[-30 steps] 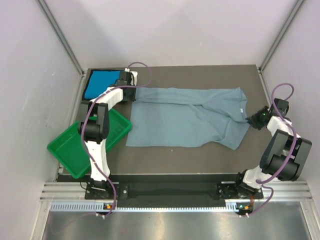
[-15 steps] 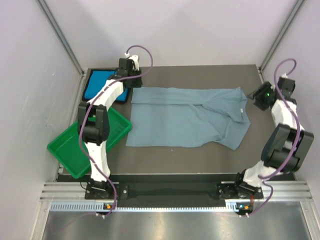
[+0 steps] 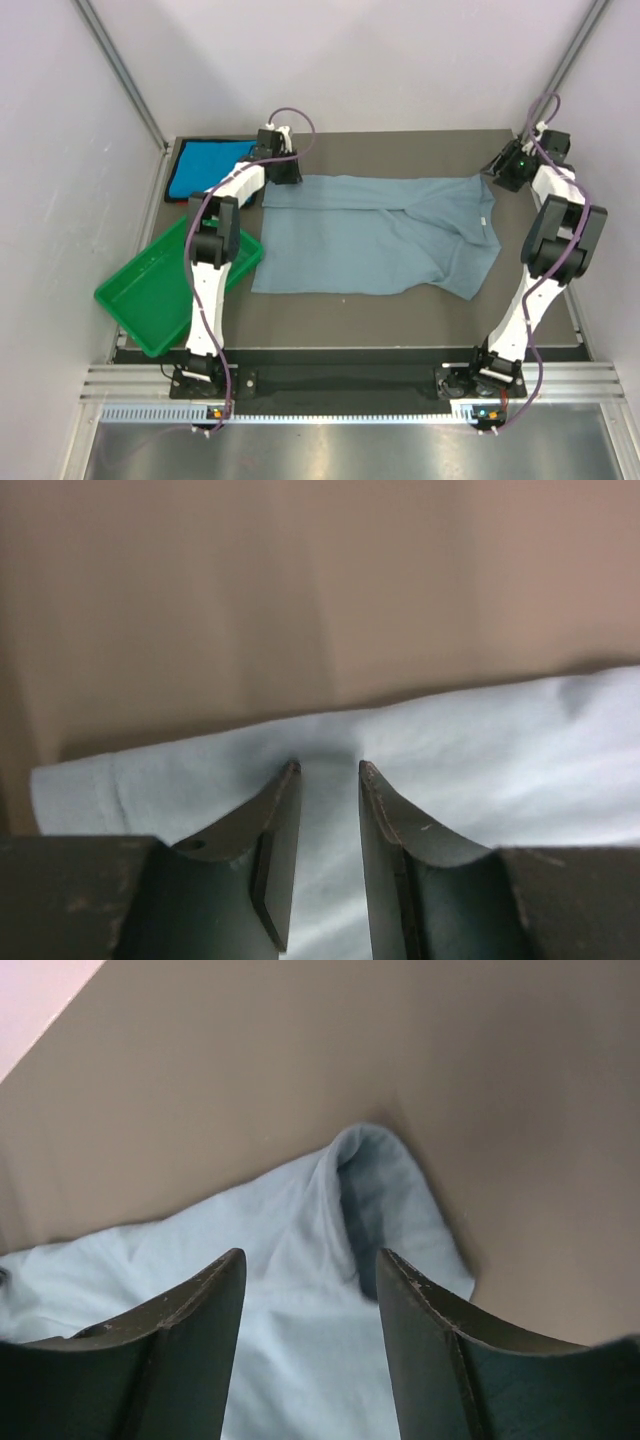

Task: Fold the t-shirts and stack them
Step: Fold the tshirt

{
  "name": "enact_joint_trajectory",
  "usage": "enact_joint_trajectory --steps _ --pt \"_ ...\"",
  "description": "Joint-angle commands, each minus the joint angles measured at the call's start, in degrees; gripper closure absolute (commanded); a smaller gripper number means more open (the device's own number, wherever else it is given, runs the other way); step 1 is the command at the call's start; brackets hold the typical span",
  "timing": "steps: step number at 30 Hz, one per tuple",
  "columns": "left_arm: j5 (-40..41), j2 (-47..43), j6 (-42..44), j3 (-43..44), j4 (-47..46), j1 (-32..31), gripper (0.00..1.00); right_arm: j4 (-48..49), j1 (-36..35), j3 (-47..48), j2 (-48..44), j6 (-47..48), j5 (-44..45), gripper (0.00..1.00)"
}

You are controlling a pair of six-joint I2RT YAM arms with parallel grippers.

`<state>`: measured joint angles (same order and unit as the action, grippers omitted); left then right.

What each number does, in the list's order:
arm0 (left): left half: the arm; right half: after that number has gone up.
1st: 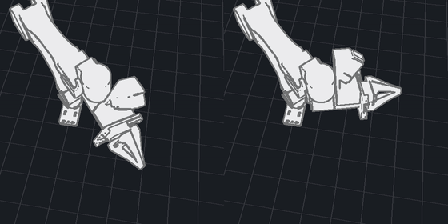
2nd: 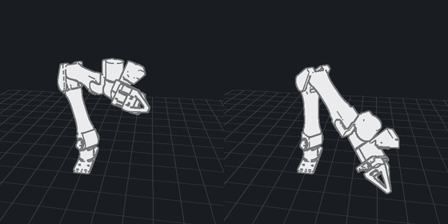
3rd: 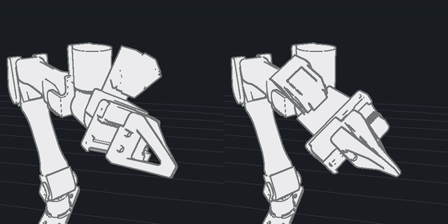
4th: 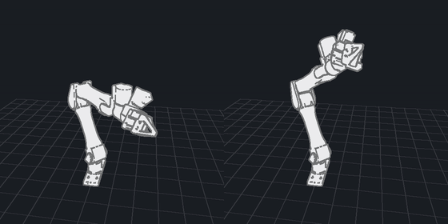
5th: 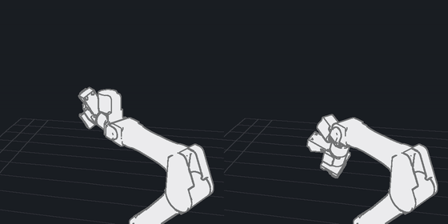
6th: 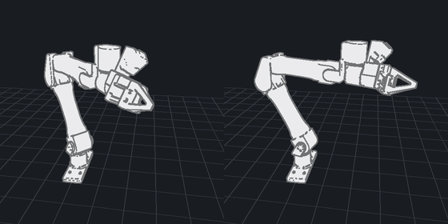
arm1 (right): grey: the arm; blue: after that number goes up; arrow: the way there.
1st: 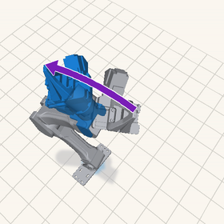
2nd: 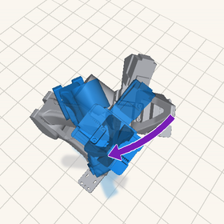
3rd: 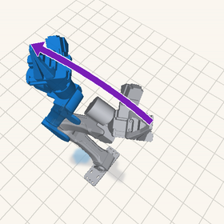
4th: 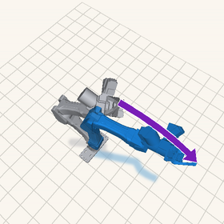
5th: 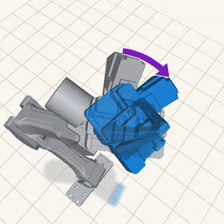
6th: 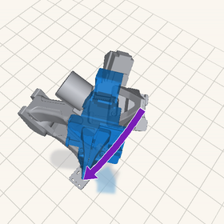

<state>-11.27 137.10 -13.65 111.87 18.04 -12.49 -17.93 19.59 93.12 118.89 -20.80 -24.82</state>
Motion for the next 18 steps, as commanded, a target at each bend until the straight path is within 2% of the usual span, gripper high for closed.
enact_joint_trajectory --steps 1,10,13,14,18 --pt "0.02 1.32 -0.68 3.96 -1.69 0.01 0.65 2.46 -0.52 5.48 4.15 2.08 -2.78 0.46" --pt "3.62 5.20 -1.12 4.76 -1.08 0.01 0.65 12.03 -0.87 6.11 11.36 -3.19 -6.38 0.52" --pt "5.54 5.55 -1.20 4.84 -0.29 0.01 0.65 16.32 -0.52 2.52 10.49 -4.77 -2.61 0.69" --pt "5.90 5.72 -1.12 4.84 -0.03 0.01 0.65 17.57 -0.44 1.29 9.88 -6.69 -0.25 0.79" --pt "6.43 6.43 -1.64 5.28 0.32 0.01 0.64 30.30 -0.17 -6.79 9.08 -13.91 4.78 0.90"
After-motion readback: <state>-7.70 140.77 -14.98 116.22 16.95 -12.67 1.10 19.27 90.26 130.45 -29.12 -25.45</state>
